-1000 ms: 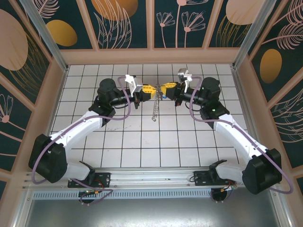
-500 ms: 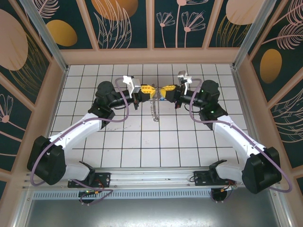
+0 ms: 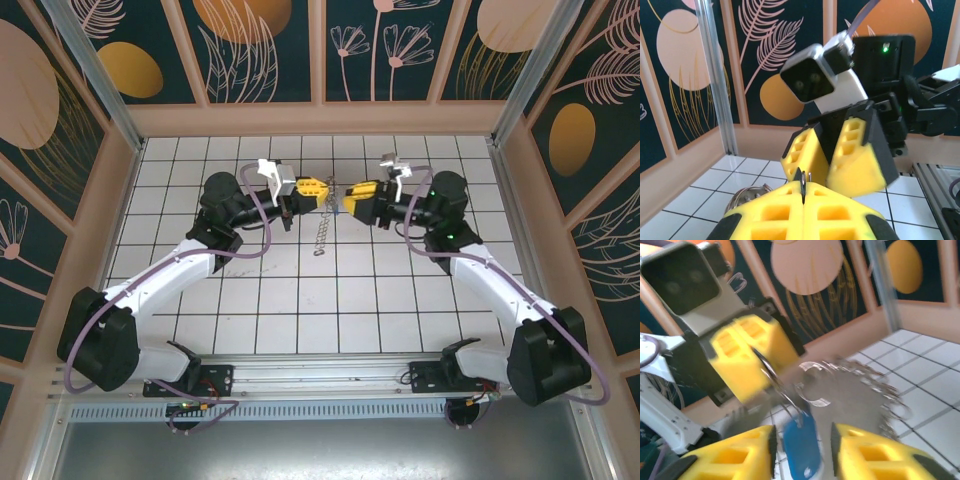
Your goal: Put the keys on the keyring
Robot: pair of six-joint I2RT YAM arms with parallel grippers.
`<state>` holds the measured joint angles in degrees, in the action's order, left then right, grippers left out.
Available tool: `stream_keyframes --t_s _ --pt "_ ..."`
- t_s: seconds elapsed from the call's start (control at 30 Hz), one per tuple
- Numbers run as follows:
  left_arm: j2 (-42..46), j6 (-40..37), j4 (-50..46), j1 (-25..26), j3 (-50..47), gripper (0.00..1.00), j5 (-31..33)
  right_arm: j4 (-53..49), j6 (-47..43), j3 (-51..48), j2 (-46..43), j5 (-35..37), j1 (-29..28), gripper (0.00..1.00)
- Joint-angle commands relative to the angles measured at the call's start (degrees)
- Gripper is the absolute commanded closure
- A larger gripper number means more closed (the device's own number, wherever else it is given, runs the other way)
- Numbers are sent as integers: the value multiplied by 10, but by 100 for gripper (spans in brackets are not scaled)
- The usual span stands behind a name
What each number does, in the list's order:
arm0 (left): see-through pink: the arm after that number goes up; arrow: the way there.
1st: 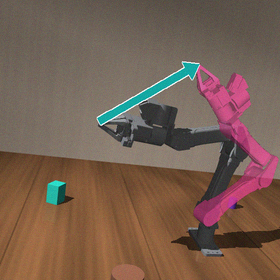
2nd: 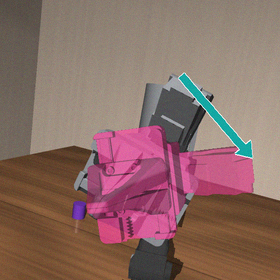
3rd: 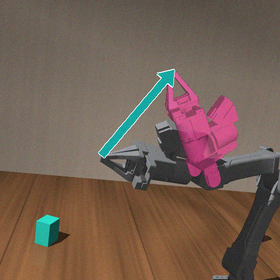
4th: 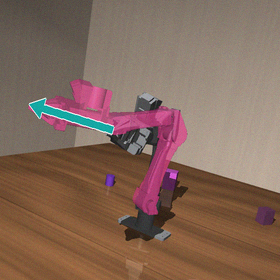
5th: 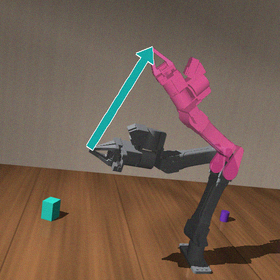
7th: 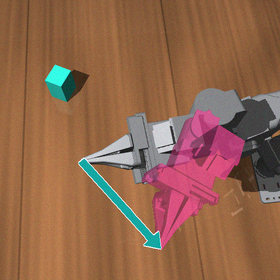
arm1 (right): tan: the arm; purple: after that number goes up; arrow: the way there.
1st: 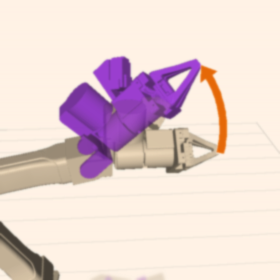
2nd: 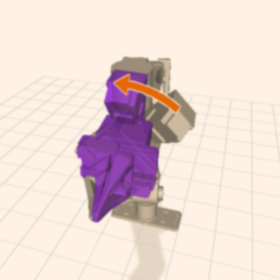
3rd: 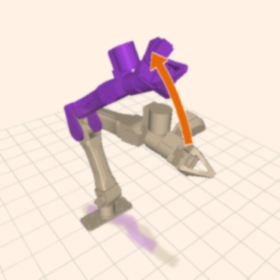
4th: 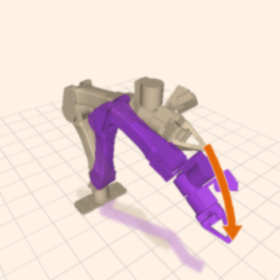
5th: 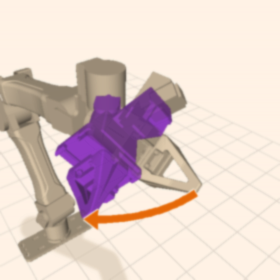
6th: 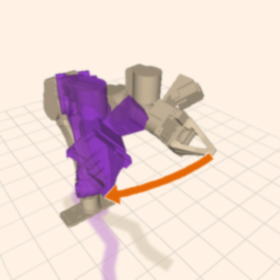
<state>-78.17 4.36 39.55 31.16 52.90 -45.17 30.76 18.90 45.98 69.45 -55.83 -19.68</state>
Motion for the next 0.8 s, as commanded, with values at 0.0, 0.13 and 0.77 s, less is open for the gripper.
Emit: stream_keyframes --t_s 0.0,0.13,0.77 --pt "0 8 50 1 10 100 -7 36 35 -17 -37 -18 41 60" --pt "-10 18 45 1 18 100 -18 -5 4 11 -33 -18 45 60" --pt "-78 161 79 1 80 100 -125 50 28 57 8 -83 42 61"
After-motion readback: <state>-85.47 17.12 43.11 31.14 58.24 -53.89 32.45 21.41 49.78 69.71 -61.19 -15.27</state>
